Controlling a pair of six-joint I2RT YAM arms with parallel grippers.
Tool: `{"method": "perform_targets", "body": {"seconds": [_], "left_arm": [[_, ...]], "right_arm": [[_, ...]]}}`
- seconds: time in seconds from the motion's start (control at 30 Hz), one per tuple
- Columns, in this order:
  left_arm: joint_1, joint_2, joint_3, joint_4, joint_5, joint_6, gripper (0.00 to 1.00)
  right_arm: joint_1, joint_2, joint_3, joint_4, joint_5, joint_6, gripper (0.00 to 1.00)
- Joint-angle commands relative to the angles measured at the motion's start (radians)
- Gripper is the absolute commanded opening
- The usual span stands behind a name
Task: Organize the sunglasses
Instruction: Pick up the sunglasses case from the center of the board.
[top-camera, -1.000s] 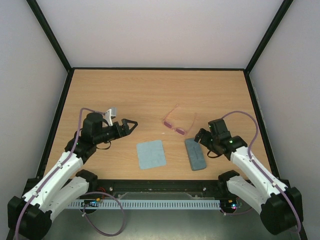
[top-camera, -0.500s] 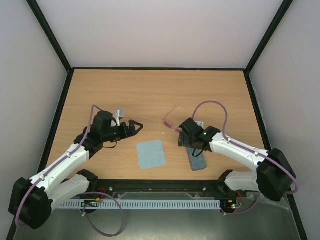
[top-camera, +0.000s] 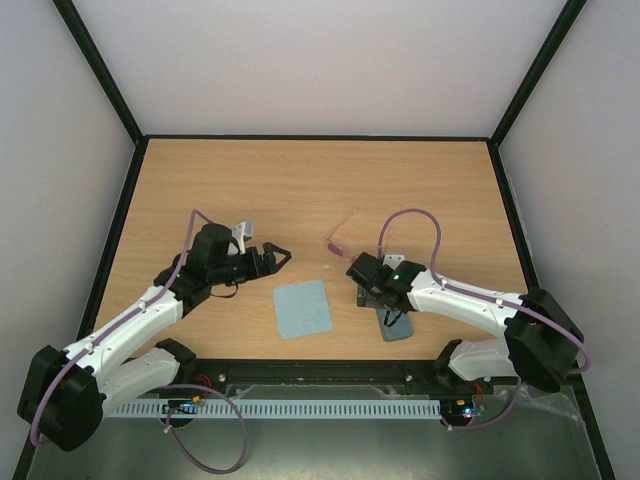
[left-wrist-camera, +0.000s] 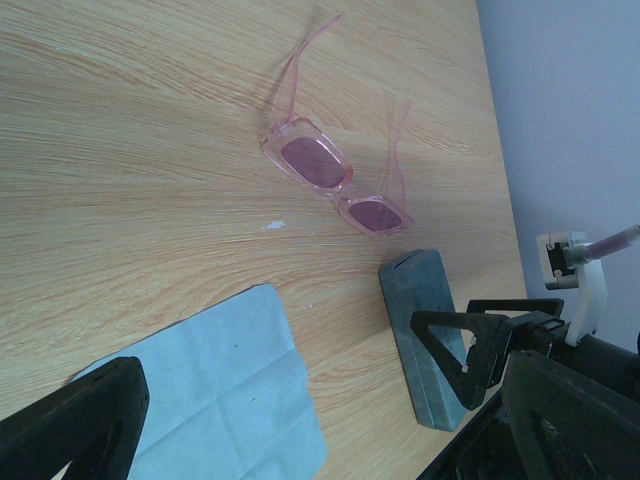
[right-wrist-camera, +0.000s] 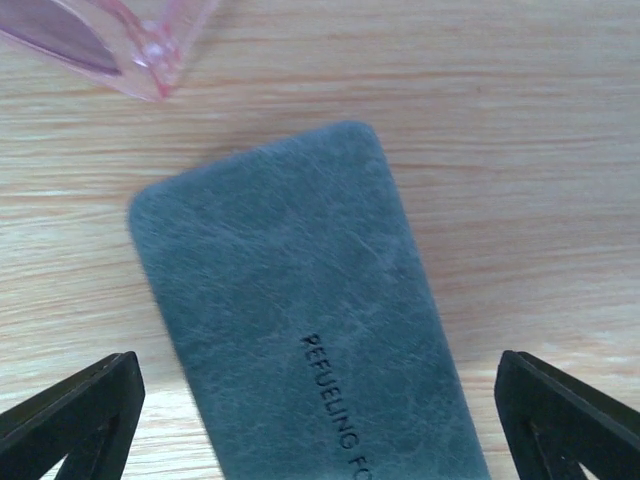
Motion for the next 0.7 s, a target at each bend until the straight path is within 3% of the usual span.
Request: {"method": "perform_targets", "body": {"seconds": [0.0, 0.27, 0.67], "left_arm": [[-0.015, 0.008, -0.011, 0.025, -0.010, -0.010, 0.99], [-0.035, 0.022, -0.013, 0.032, -0.020, -0.017, 1.00], [-0.071, 0.030, -0.006, 0.025, -0.030, -0.033, 1.00]], "right_arm": [[0.006, -0.030, -0.055, -0.045, 0.006, 0.053, 0.95], [0.007, -0.069, -0.106, -0.004, -0.003, 0.063, 0.84], [0.007, -0.124, -0.089, 0.011, -0.037, 0.051, 0.51]]}}
